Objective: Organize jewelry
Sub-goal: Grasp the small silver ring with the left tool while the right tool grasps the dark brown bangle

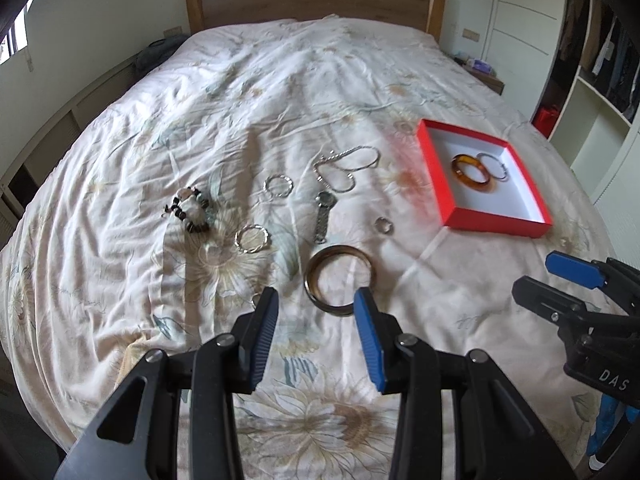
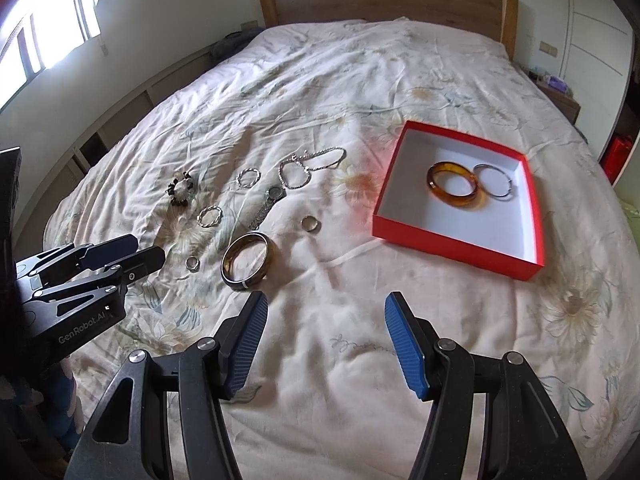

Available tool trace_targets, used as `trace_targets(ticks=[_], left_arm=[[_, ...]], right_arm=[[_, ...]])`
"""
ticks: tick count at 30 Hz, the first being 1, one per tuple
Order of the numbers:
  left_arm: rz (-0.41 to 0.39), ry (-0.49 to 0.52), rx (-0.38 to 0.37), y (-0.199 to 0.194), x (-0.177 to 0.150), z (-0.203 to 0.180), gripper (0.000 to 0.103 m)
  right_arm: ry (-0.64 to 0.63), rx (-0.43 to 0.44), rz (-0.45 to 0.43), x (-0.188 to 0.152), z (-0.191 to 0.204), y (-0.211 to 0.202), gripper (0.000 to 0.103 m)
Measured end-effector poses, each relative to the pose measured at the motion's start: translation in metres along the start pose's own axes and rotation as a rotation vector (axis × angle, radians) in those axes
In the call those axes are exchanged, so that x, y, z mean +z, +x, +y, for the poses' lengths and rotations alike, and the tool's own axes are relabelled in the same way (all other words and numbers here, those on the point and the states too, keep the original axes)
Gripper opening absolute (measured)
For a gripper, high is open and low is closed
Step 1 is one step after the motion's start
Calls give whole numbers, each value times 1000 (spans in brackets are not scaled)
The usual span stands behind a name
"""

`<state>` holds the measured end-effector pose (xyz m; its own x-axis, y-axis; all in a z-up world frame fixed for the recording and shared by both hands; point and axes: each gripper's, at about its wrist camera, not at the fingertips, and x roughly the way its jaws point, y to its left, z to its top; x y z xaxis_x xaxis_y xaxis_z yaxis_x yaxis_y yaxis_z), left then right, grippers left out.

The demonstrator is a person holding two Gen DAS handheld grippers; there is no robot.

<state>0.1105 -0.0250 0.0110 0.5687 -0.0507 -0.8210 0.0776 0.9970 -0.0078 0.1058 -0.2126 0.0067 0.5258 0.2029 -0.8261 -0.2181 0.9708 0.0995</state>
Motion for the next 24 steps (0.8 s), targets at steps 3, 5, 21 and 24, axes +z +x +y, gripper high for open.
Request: trace_targets(ticks=[3, 5, 21, 24], left_arm=[[21, -11, 5, 12, 1, 5, 38], [27, -26, -6, 18, 2, 13, 38], [85, -242, 18, 71, 5, 115, 37], [109, -251, -18, 84, 10, 112, 37]], right_arm=[[-9, 16, 19, 4, 2, 14, 60], [-15, 25, 27, 7, 3, 22, 61], [-72, 156, 116, 27, 20, 95, 46], [-77, 182, 133, 30, 26, 109, 41]])
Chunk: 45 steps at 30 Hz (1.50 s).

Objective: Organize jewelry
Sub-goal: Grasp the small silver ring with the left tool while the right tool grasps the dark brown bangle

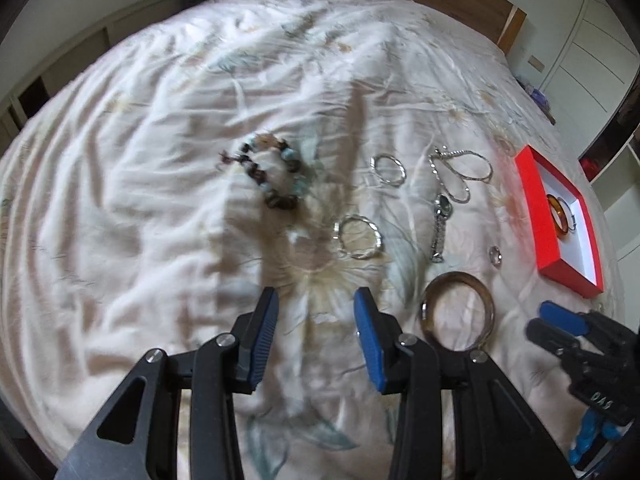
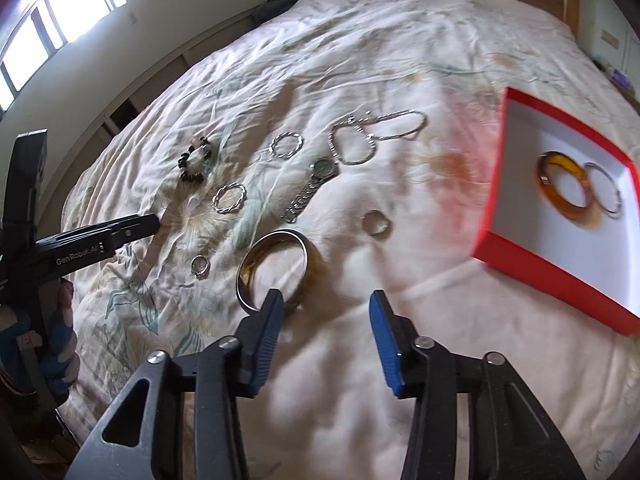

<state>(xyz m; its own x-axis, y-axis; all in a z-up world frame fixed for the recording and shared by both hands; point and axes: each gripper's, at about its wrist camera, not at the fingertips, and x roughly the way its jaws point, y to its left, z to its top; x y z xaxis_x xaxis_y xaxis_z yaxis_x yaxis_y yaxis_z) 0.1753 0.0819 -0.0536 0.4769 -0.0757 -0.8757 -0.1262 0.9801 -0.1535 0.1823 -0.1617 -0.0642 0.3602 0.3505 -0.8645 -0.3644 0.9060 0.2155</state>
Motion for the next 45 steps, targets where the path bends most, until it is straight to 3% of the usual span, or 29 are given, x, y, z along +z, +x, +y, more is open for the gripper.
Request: trace_targets(ticks=[12, 25, 30, 33, 37, 45], left_arm=[[57, 116, -50, 22, -19, -28, 37], [92, 202, -15, 47, -29, -39, 36], [90, 212, 6, 50, -29, -40, 19], [87, 201, 1, 51, -27, -37, 12], [76, 193, -12, 49, -28, -32, 8], [27, 171, -29, 37, -31, -28, 6]], right_arm=[[2, 47, 51, 10, 0, 42, 39], [-5, 16, 93, 12, 2, 65, 36], [-10, -10, 105, 11, 4, 70, 34], [-23, -29, 108, 10, 6, 71, 27], [-37, -47, 102, 11, 8, 70, 16], [-91, -125, 66, 6, 23, 60, 9]])
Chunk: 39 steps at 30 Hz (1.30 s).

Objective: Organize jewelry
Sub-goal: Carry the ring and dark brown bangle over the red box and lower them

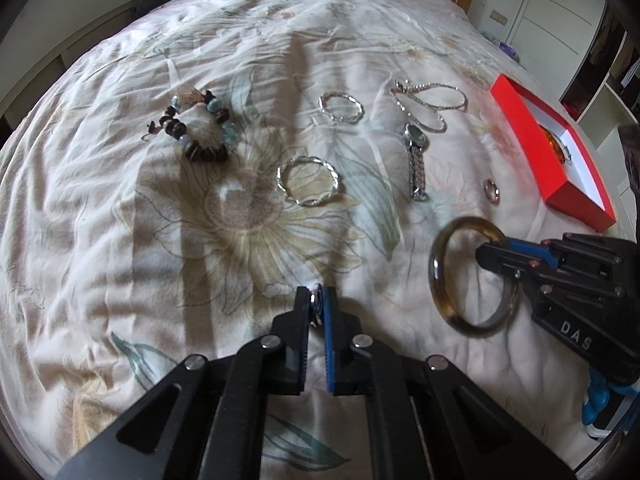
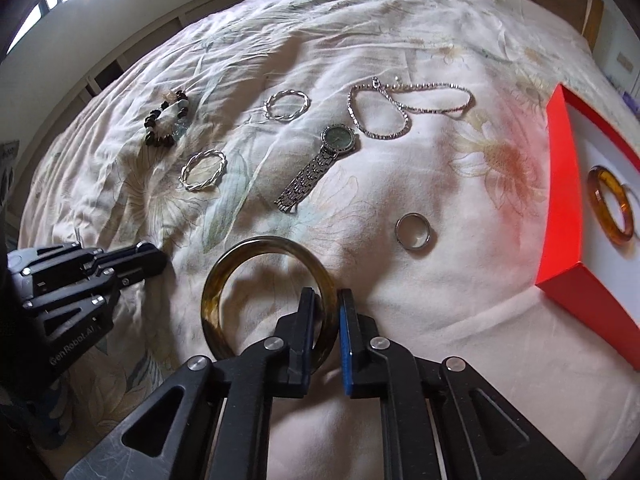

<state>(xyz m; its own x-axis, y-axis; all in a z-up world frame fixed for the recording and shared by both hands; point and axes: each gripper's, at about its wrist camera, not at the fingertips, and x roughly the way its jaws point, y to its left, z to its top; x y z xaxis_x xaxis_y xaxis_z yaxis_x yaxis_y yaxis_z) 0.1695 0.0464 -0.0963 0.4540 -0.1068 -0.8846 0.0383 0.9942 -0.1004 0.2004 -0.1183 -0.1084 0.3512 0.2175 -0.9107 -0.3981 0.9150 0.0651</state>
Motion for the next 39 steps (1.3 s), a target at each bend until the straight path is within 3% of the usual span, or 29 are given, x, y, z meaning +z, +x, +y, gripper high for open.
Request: trace_targets(ticks=[10, 25, 39], left_arm=[[-66, -36, -36, -32, -2, 6, 6], [-164, -12, -94, -97, -10, -10, 6], [-171, 114, -176, -117, 14, -95, 6]], right_arm=[[-16, -44, -18, -22, 9, -37, 8], [64, -63, -145, -45, -2, -116, 9], [201, -150, -241, -68, -75, -165, 9]])
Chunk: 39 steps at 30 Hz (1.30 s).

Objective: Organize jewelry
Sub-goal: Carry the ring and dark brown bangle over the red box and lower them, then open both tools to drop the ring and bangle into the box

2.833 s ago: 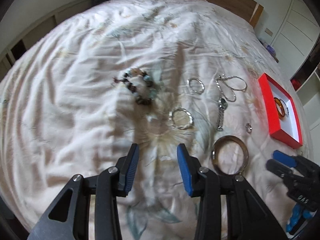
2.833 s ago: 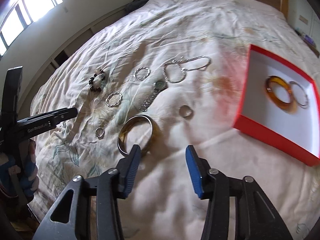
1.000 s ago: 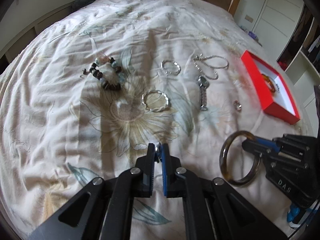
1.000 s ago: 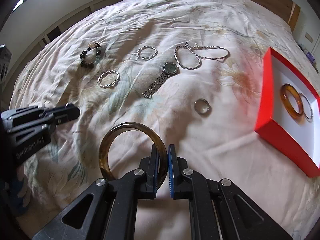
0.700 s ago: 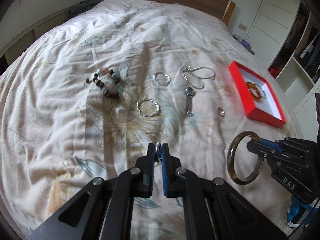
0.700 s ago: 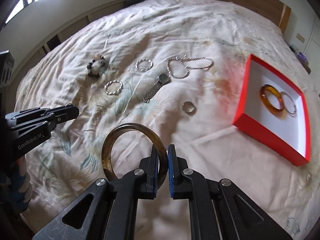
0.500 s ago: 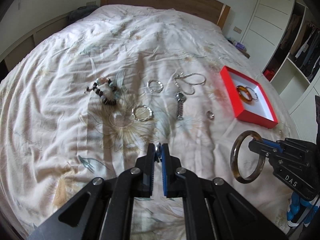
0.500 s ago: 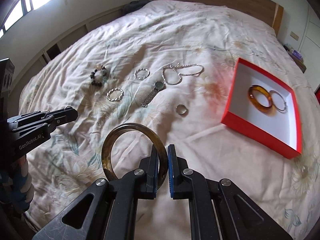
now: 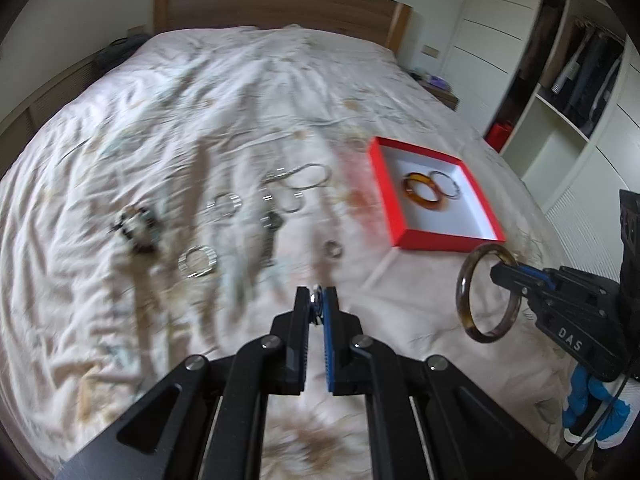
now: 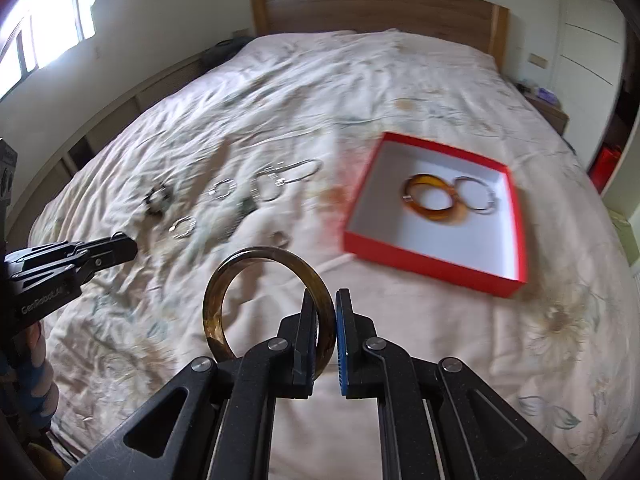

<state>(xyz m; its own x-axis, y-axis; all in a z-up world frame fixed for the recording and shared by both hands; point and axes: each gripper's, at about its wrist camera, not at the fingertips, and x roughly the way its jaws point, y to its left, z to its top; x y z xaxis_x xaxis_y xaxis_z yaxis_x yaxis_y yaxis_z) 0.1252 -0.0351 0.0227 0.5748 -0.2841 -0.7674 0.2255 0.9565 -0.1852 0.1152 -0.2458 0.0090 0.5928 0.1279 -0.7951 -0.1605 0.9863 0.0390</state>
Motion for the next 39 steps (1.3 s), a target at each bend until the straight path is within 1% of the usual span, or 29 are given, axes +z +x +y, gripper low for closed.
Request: trace_targets(ticks=[4, 10, 15, 19, 22, 25, 29, 35, 39], left_arm=[[6, 45, -29, 13, 17, -29, 6], [16, 121, -71, 47, 51, -78, 6], [39, 170, -110, 89, 75, -117, 6], [66, 212, -127, 128, 85, -144, 6], [100, 216, -130, 158, 89, -157, 6], [140, 212, -125, 189, 89, -163, 6], [180, 225, -106, 215, 83, -163, 6], [220, 235, -96, 238, 73, -162, 6], [220, 237, -94, 243, 72, -162, 6]], right_arm=[[37, -29, -15, 8, -31, 1, 9], [93, -63, -28, 24, -81, 19, 9], [125, -111, -19, 36, -122, 42, 9], [142, -146, 0, 42, -148, 66, 9], [141, -158, 22, 48, -163, 85, 9], [123, -161, 55, 49, -170, 103, 9], [72, -172, 107, 47, -169, 126, 9], [17, -208, 145, 37, -161, 139, 9], [-17, -234, 163, 34, -157, 142, 8]])
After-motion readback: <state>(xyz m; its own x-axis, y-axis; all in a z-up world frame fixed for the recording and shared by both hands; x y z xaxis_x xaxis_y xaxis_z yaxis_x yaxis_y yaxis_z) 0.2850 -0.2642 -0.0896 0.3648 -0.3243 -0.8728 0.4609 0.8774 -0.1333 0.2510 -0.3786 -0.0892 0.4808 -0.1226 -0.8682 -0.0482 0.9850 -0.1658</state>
